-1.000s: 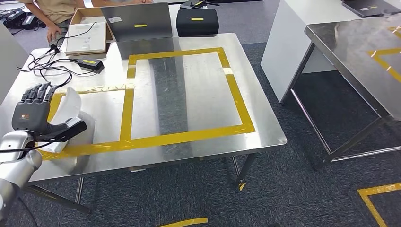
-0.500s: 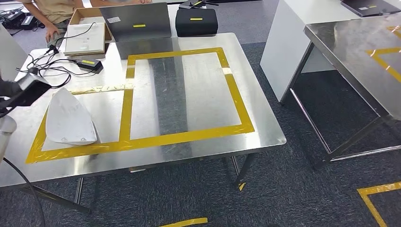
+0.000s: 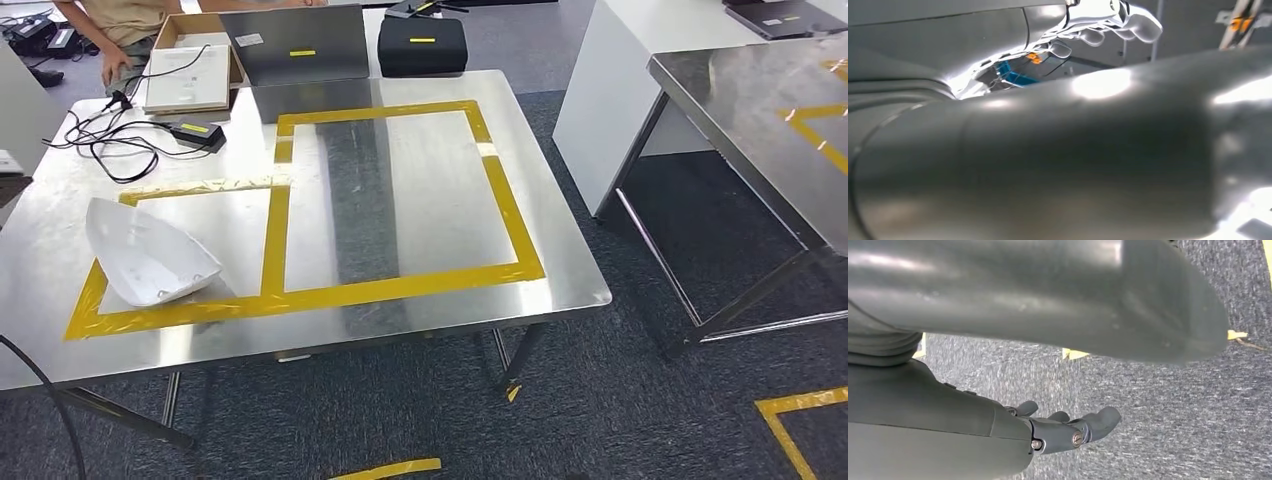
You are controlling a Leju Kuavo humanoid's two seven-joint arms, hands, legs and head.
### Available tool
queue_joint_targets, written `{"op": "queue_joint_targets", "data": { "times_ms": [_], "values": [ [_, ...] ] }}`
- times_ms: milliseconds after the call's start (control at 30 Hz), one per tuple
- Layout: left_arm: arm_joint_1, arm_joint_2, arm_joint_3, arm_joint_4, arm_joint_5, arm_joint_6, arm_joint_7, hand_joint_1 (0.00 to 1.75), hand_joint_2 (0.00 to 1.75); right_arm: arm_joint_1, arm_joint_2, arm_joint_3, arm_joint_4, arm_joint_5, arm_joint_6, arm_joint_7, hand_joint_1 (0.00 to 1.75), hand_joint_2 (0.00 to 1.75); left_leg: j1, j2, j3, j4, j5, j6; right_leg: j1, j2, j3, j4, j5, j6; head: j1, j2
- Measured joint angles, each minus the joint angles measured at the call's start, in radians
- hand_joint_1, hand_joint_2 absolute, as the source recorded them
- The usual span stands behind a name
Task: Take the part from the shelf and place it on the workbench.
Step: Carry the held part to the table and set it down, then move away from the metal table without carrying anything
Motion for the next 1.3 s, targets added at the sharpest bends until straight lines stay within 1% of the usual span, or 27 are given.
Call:
{"op": "queue_joint_targets", "data": {
  "times_ms": [67, 100, 133, 233, 300, 400, 433, 467, 567, 600, 633, 667, 700, 767, 800, 833, 900, 933, 967, 1000, 1067, 1100, 1133, 1167, 1200, 1233, 1300],
  "values": [
    [0.002, -0.008, -0.012, -0.012, -0.015, 0.004, 0.012, 0.00, 0.00, -0.002, 0.001, -0.002, 0.000, -0.003, 0.000, -0.001, 0.00, 0.00, 0.001, 0.006, -0.007, 0.003, 0.003, 0.000, -0.007, -0.007, -0.050, 0.121, -0.057, 0.008, 0.001, 0.000],
    [0.004, -0.012, -0.017, -0.018, -0.022, 0.006, 0.020, 0.00, 0.00, -0.002, 0.001, -0.003, 0.000, -0.003, 0.000, -0.002, 0.00, 0.00, 0.002, 0.009, -0.012, 0.006, 0.004, -0.002, -0.011, -0.007, -0.060, 0.150, -0.063, 0.012, 0.001, 0.000],
    [0.006, -0.015, -0.022, -0.023, -0.028, 0.007, 0.029, 0.00, 0.00, -0.002, 0.001, -0.004, 0.000, -0.004, 0.000, -0.002, 0.00, 0.00, 0.005, 0.011, -0.016, 0.009, 0.006, -0.005, -0.015, -0.009, -0.050, 0.141, -0.049, 0.016, 0.001, 0.000],
    [0.012, -0.017, -0.030, -0.047, -0.035, 0.011, 0.046, 0.00, 0.00, -0.003, 0.002, -0.006, 0.000, -0.006, -0.001, -0.002, 0.00, 0.00, 0.013, 0.017, -0.030, 0.023, 0.010, -0.022, -0.024, -0.015, 0.052, -0.030, 0.023, 0.024, 0.001, 0.000],
    [0.017, -0.015, -0.031, -0.063, -0.034, 0.016, 0.051, 0.00, 0.00, -0.004, 0.003, -0.010, 0.000, -0.009, -0.004, 0.000, 0.00, 0.00, 0.013, 0.018, -0.036, 0.027, 0.014, -0.038, -0.021, -0.013, 0.079, -0.083, 0.039, 0.012, 0.001, 0.000],
    [0.040, -0.002, -0.023, -0.093, -0.022, 0.028, 0.049, 0.00, 0.00, -0.004, 0.004, -0.016, 0.000, -0.011, -0.013, 0.007, 0.00, 0.00, 0.012, 0.016, -0.041, 0.023, 0.024, -0.064, -0.018, -0.011, 0.064, -0.087, 0.051, -0.020, 0.000, 0.000],
    [0.053, 0.006, -0.019, -0.105, -0.015, 0.031, 0.046, 0.00, 0.00, -0.003, 0.004, -0.018, 0.000, -0.011, -0.015, 0.012, 0.00, 0.00, 0.014, 0.015, -0.047, 0.032, 0.011, -0.069, -0.019, -0.012, 0.058, -0.089, 0.059, -0.030, -0.001, 0.000],
    [0.067, 0.015, -0.013, -0.117, -0.009, 0.033, 0.042, 0.00, 0.00, -0.003, 0.005, -0.020, 0.000, -0.012, -0.017, 0.016, 0.00, 0.00, 0.014, 0.013, -0.059, 0.060, -0.018, -0.073, -0.021, -0.013, 0.051, -0.092, 0.067, -0.039, -0.001, 0.000],
    [0.120, 0.041, 0.011, -0.159, 0.006, 0.037, 0.033, 0.00, 0.00, -0.001, 0.006, -0.024, 0.000, -0.015, -0.020, 0.023, 0.00, 0.00, 0.012, 0.006, -0.109, 0.230, -0.143, -0.076, -0.016, -0.014, 0.024, -0.093, 0.090, -0.053, -0.002, 0.000],
    [0.143, 0.048, 0.020, -0.174, 0.009, 0.037, 0.029, 0.00, 0.00, 0.000, 0.006, -0.026, 0.000, -0.016, -0.020, 0.024, 0.00, 0.00, 0.011, 0.005, -0.113, 0.271, -0.160, -0.075, -0.013, -0.013, 0.014, -0.093, 0.098, -0.055, -0.002, 0.000],
    [0.170, 0.054, 0.032, -0.190, 0.010, 0.038, 0.024, 0.00, 0.00, 0.001, 0.006, -0.027, 0.000, -0.015, -0.020, 0.023, 0.00, 0.00, 0.010, 0.004, -0.101, 0.281, -0.158, -0.073, -0.011, -0.013, 0.004, -0.093, 0.106, -0.055, -0.002, 0.000],
    [0.201, 0.058, 0.046, -0.208, 0.008, 0.038, 0.016, 0.00, 0.00, 0.002, 0.006, -0.027, 0.000, -0.013, -0.019, 0.022, 0.00, 0.00, 0.009, 0.004, -0.070, 0.252, -0.139, -0.069, -0.009, -0.013, -0.006, -0.093, 0.114, -0.055, -0.002, 0.000],
    [0.236, 0.061, 0.064, -0.227, 0.002, 0.038, 0.004, 0.00, 0.00, 0.002, 0.006, -0.027, 0.000, -0.011, -0.018, 0.019, 0.00, 0.00, 0.007, 0.004, -0.023, 0.195, -0.117, -0.063, -0.007, -0.012, -0.015, -0.093, 0.122, -0.053, -0.002, 0.000],
    [0.318, 0.061, 0.118, -0.270, -0.011, 0.039, -0.027, 0.00, 0.00, 0.002, 0.007, -0.027, 0.000, -0.005, -0.016, 0.015, 0.00, 0.00, -0.001, 0.005, 0.070, 0.064, -0.102, -0.049, -0.006, -0.008, -0.027, -0.092, 0.138, -0.047, -0.001, 0.000],
    [0.363, 0.058, 0.153, -0.293, -0.014, 0.039, -0.046, 0.00, 0.00, 0.003, 0.008, -0.027, 0.000, -0.003, -0.016, 0.014, 0.00, 0.00, -0.006, 0.006, 0.096, 0.024, -0.104, -0.044, -0.006, -0.006, -0.028, -0.093, 0.144, -0.041, -0.002, 0.000],
    [0.408, 0.054, 0.190, -0.315, -0.016, 0.039, -0.065, 0.00, 0.00, 0.003, 0.008, -0.027, 0.000, -0.001, -0.016, 0.015, 0.00, 0.00, -0.010, 0.007, 0.104, 0.005, -0.109, -0.039, -0.007, -0.005, -0.027, -0.095, 0.150, -0.035, -0.003, 0.000],
    [0.493, 0.037, 0.260, -0.353, -0.016, 0.040, -0.100, 0.00, 0.00, 0.005, 0.008, -0.028, 0.000, -0.002, -0.019, 0.017, 0.00, 0.00, -0.013, 0.010, 0.099, -0.002, -0.096, -0.025, -0.009, -0.002, -0.025, -0.101, 0.159, -0.020, -0.006, 0.000],
    [0.534, 0.024, 0.289, -0.368, -0.017, 0.040, -0.115, 0.00, 0.00, 0.006, 0.008, -0.028, 0.000, -0.004, -0.021, 0.018, 0.00, 0.00, -0.012, 0.012, 0.093, -0.006, -0.086, -0.016, -0.010, -0.003, -0.027, -0.097, 0.148, -0.013, -0.007, 0.000],
    [0.574, 0.008, 0.315, -0.383, -0.020, 0.039, -0.127, 0.00, 0.00, 0.007, 0.009, -0.029, 0.000, -0.006, -0.024, 0.018, 0.00, 0.00, -0.009, 0.013, 0.086, -0.010, -0.074, -0.008, -0.010, -0.004, -0.034, -0.078, 0.118, -0.007, -0.007, 0.000],
    [0.612, -0.010, 0.339, -0.398, -0.026, 0.039, -0.138, 0.00, 0.00, 0.008, 0.009, -0.031, 0.000, -0.009, -0.026, 0.017, 0.00, 0.00, -0.006, 0.015, 0.075, -0.013, -0.061, -0.002, -0.011, -0.006, -0.044, -0.039, 0.069, -0.003, -0.006, 0.000],
    [0.683, -0.055, 0.383, -0.425, -0.050, 0.039, -0.151, 0.00, 0.00, 0.007, 0.010, -0.036, 0.000, -0.014, -0.029, 0.015, 0.00, 0.00, -0.006, 0.016, 0.051, -0.012, -0.040, 0.002, -0.011, -0.011, -0.068, 0.078, -0.036, 0.006, -0.004, 0.000],
    [0.718, -0.083, 0.405, -0.438, -0.067, 0.039, -0.155, 0.00, 0.00, 0.007, 0.010, -0.039, 0.000, -0.016, -0.029, 0.015, 0.00, 0.00, -0.006, 0.016, 0.038, -0.010, -0.030, 0.002, -0.012, -0.012, -0.073, 0.132, -0.060, 0.010, -0.004, 0.000],
    [0.752, -0.112, 0.425, -0.452, -0.084, 0.039, -0.158, 0.00, 0.00, 0.007, 0.010, -0.041, 0.000, -0.017, -0.030, 0.015, 0.00, 0.00, -0.006, 0.016, 0.025, -0.007, -0.021, 0.001, -0.012, -0.013, -0.066, 0.162, -0.060, 0.012, -0.004, 0.000],
    [0.784, -0.143, 0.445, -0.466, -0.099, 0.039, -0.160, 0.00, 0.00, 0.007, 0.010, -0.044, 0.000, -0.017, -0.030, 0.015, 0.00, 0.00, -0.006, 0.017, 0.011, -0.004, -0.013, -0.001, -0.012, -0.014, -0.043, 0.159, -0.041, 0.013, -0.004, 0.000],
    [0.815, -0.173, 0.463, -0.479, -0.108, 0.039, -0.160, 0.00, 0.00, 0.007, 0.010, -0.046, 0.000, -0.018, -0.031, 0.016, 0.00, 0.00, -0.006, 0.017, -0.002, 0.001, -0.006, -0.003, -0.012, -0.014, -0.001, 0.120, -0.014, 0.012, -0.004, 0.000],
    [0.843, -0.200, 0.478, -0.490, -0.113, 0.039, -0.161, 0.00, 0.00, 0.007, 0.009, -0.048, 0.000, -0.018, -0.031, 0.016, 0.00, 0.00, -0.005, 0.018, -0.013, 0.007, -0.001, -0.006, -0.012, -0.014, 0.051, 0.055, 0.002, 0.009, -0.004, 0.000],
    [0.893, -0.257, 0.509, -0.510, -0.117, 0.039, -0.161, 0.00, 0.00, 0.004, 0.008, -0.053, 0.000, -0.020, -0.032, 0.017, 0.00, 0.00, -0.007, 0.019, -0.027, 0.016, 0.008, -0.015, -0.008, -0.014, 0.137, -0.071, -0.002, -0.002, -0.004, 0.000]
  ]
}}
